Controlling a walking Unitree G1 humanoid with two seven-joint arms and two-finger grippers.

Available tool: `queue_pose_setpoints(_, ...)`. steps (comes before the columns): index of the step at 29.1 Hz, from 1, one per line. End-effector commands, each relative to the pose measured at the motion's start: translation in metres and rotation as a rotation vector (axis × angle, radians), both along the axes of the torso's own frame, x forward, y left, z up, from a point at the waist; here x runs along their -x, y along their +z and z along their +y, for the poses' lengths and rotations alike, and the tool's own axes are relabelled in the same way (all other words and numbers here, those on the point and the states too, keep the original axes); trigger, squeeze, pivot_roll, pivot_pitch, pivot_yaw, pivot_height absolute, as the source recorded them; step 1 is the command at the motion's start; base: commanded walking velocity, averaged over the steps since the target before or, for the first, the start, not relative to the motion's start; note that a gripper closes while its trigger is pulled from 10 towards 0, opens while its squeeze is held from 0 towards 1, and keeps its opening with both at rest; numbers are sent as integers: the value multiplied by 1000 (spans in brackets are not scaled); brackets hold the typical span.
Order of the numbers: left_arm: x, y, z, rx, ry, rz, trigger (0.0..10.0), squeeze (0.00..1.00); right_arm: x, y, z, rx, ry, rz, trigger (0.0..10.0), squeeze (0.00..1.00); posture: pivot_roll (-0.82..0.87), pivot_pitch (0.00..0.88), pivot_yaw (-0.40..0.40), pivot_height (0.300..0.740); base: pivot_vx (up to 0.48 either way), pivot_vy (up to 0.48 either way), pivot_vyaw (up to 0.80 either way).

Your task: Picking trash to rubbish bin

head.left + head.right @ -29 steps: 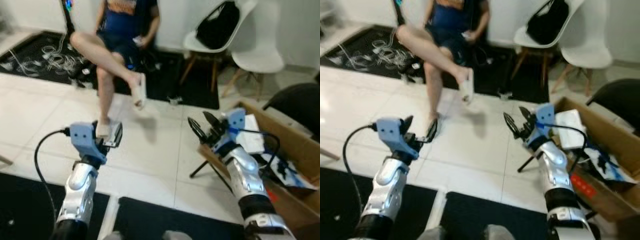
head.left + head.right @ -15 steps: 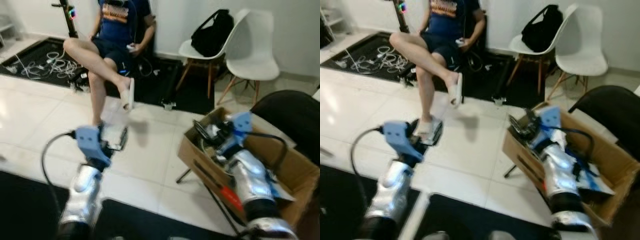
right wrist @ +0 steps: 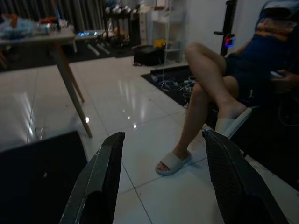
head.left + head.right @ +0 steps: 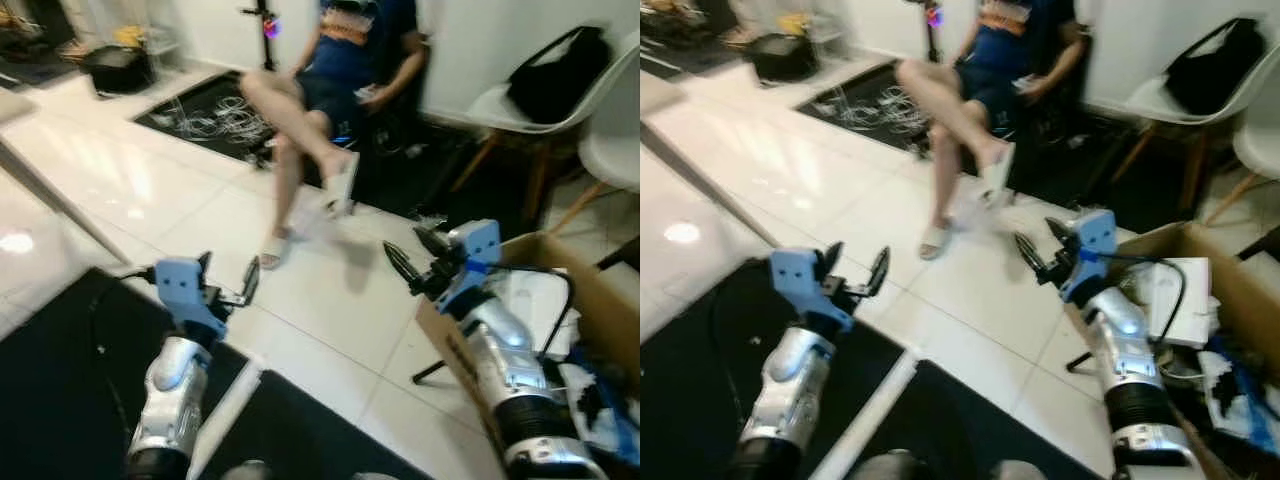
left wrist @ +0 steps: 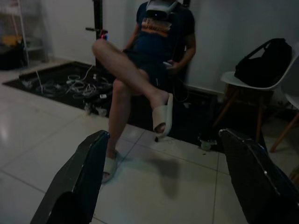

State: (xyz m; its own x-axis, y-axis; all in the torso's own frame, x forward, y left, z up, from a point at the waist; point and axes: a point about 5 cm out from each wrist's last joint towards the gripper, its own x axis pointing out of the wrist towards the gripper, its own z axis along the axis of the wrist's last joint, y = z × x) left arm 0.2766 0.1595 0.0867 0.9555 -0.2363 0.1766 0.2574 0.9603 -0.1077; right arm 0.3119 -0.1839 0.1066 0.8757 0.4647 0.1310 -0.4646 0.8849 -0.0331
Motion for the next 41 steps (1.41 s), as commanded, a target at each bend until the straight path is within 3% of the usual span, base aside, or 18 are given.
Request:
queue_pose_setpoints(1, 1, -3, 1, -2, 0, 12, 10000, 0, -1, 2, 0, -4, 3, -2, 10000, 0, -55, 0, -25, 740, 0, 0, 800)
queue_pose_setpoints(6, 1, -4, 1, -5, -1, 12, 10000, 0, -1, 3, 1, -26, 4, -10, 10000, 0, -55, 0, -25, 740, 0, 0, 727)
queue_pose_setpoints(13, 1, -4, 1, -10, -6, 12, 10000, 0, -1, 2, 1, -25, 6, -2, 10000, 0, -55, 0, -25, 740, 0, 0, 0)
queue_pose_setpoints(41, -1, -6, 1, -4, -8, 46, 10000, 0, -1, 2, 2, -19, 23, 5, 10000, 0, -53, 0, -24, 740, 0, 0, 800)
